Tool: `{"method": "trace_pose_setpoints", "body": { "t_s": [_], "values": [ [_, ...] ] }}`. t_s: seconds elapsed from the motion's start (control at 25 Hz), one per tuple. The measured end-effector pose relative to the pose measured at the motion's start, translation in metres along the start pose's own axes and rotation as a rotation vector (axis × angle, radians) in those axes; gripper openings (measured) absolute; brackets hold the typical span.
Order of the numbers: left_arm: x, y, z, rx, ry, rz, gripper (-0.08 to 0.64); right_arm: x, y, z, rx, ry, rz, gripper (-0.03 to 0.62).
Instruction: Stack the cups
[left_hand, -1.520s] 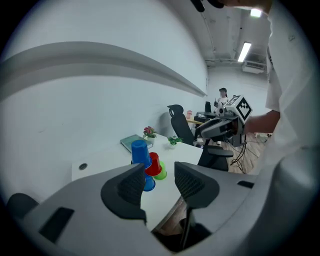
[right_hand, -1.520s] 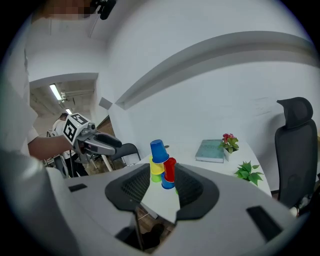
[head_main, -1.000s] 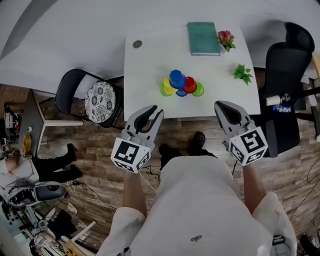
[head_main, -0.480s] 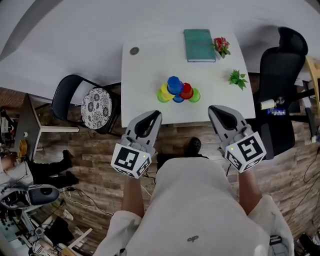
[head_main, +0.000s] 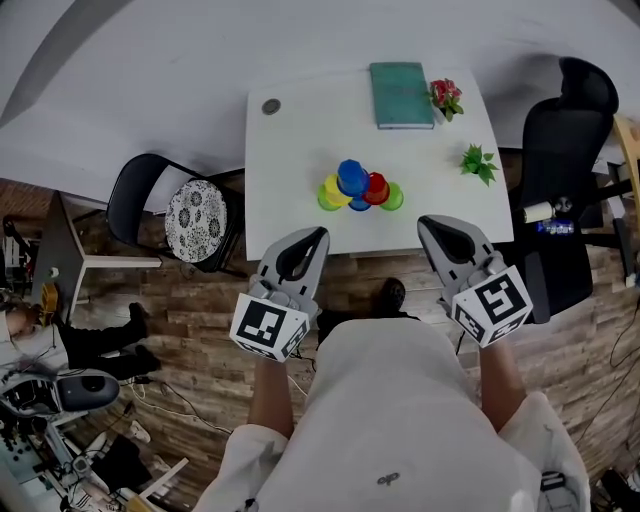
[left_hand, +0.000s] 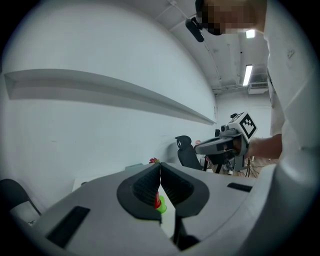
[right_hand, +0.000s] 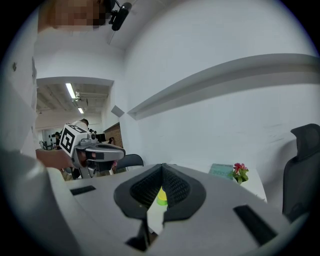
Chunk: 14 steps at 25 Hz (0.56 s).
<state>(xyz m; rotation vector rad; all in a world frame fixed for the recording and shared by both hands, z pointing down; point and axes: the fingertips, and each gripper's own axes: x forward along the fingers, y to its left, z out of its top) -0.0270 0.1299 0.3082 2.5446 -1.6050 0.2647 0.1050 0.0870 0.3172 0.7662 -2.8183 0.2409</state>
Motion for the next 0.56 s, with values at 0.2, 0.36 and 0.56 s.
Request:
{"method": "trace_pose_setpoints", "body": {
  "t_s": [0.2, 0.36, 0.56],
  "values": [
    [0.0009, 0.0006, 0.0014, -0.006, -0.005, 0.003, 0.021, -0.001, -0.0017, -0.0033, 0.006, 0.002, -0.001, 0.003],
    [0.0023, -0.0003, 0.0017, -0.008, -0.003, 0.004, 0.021, -0.0024, -0.002, -0.0059, 0.006, 0.004, -0.003, 0.003],
    [0.0076, -0.0027, 0.0012, -0.009, -0.002, -0.002, 0.021, -0.0041, -0.0058, -0.0093, 0.014, 0.016, -0.008, 0.003]
  ]
}}
